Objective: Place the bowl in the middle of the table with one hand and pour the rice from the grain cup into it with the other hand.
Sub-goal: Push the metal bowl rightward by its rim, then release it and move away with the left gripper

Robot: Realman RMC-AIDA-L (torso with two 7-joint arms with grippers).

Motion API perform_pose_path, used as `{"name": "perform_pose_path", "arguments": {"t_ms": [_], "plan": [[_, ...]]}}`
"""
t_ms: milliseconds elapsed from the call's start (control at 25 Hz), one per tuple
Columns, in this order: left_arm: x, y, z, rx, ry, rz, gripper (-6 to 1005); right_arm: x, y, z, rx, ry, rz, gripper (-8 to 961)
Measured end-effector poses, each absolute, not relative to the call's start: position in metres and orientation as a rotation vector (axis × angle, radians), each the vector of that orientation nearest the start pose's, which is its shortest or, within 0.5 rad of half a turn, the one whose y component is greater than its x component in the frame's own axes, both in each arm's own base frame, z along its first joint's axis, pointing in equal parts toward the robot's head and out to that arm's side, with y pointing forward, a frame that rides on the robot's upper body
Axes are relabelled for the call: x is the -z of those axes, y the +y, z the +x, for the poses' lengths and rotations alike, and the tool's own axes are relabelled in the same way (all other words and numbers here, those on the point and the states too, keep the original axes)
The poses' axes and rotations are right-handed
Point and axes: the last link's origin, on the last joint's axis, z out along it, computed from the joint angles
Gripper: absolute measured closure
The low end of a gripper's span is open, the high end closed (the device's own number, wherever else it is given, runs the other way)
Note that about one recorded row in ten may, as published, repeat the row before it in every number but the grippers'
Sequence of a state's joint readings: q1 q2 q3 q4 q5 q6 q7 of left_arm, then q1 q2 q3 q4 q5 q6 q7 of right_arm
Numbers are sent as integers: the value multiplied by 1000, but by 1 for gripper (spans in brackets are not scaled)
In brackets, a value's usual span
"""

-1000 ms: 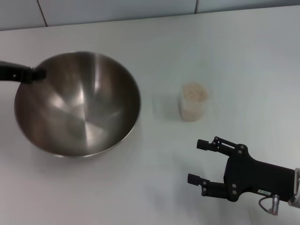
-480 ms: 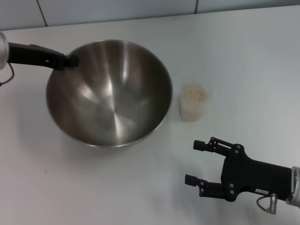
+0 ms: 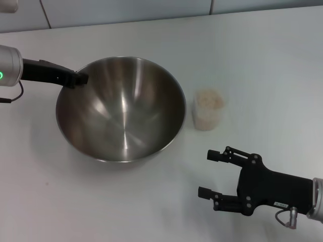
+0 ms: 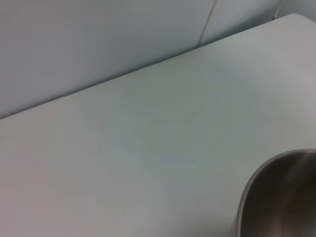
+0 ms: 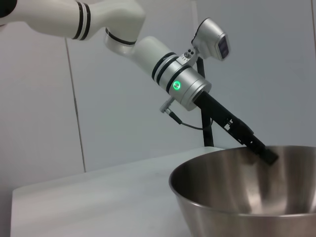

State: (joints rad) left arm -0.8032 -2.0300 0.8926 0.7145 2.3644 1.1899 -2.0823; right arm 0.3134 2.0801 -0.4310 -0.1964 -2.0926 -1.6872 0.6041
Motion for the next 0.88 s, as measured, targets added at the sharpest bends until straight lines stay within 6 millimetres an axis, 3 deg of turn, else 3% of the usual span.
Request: {"name": "perform_pose_path", "arguments": {"t_ms": [320,560,720,880], "plan": [[2,424,-221,76,-967,-2538,908,55,207,313,-955,359,-2589,141],[-9,422,-215,87,-846,-2560,895,54,207,313,-954,360,-2582,140],[-17,419,-214,88,-793,-2559,746,53,209,314,-953,368,-2560,147],[-39,395,-219,162,-641,-2613,621,47,216,328,-888,452,-2421,154]]}}
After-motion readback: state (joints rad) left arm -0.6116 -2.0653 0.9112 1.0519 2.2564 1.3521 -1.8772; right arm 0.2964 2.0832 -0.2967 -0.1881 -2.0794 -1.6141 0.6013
